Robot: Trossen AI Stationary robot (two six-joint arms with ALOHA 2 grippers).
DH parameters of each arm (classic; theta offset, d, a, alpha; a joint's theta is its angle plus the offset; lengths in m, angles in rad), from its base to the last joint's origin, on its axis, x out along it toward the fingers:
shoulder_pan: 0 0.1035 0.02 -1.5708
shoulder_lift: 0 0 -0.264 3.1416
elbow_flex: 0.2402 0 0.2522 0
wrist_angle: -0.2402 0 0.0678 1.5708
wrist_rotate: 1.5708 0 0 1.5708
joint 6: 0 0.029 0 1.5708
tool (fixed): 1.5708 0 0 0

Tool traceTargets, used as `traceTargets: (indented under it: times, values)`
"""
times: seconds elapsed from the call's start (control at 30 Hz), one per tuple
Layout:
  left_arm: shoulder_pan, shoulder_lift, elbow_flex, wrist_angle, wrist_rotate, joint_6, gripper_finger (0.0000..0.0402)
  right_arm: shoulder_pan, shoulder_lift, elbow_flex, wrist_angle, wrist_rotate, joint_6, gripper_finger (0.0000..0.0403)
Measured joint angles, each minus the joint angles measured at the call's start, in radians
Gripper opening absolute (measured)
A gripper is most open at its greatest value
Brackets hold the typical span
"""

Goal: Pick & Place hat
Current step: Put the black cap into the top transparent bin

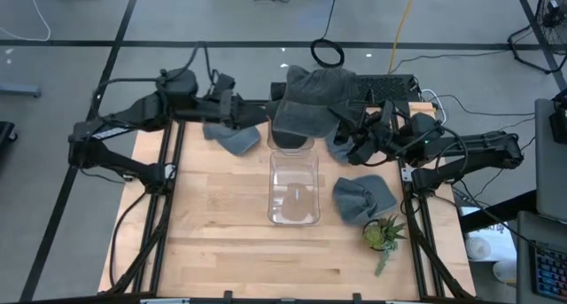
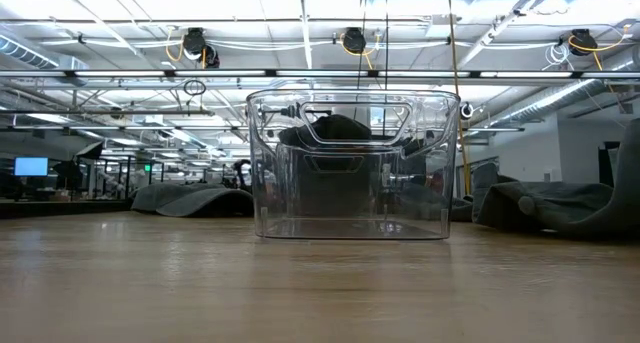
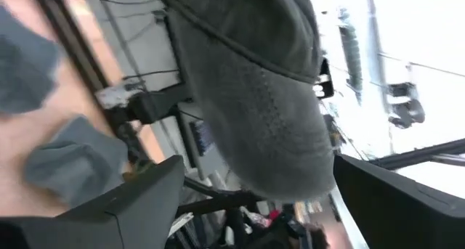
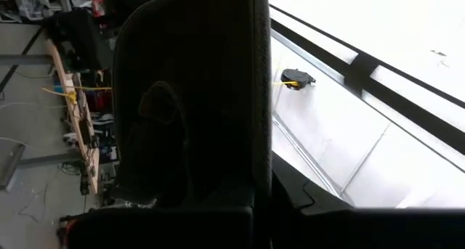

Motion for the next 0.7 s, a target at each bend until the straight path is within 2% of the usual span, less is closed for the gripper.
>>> traceTargets:
  times: [0.27,0.53,0.7]
  values:
    - [0.0,0.086,0.0,0.162,0.098,-0.05,0.0363,0.0,0.0,0.0,0.022,0.0,0.0,0.0]
    - [0.0,0.115,0.0,0.283,0.105,-0.079,0.0362,0.0,0.0,0.0,0.031,0.0,0.0,0.0]
    - [0.0,0.121,-0.001,0.329,0.107,-0.095,0.033,0.0,-0.001,0.0,0.03,0.0,0.008,0.0]
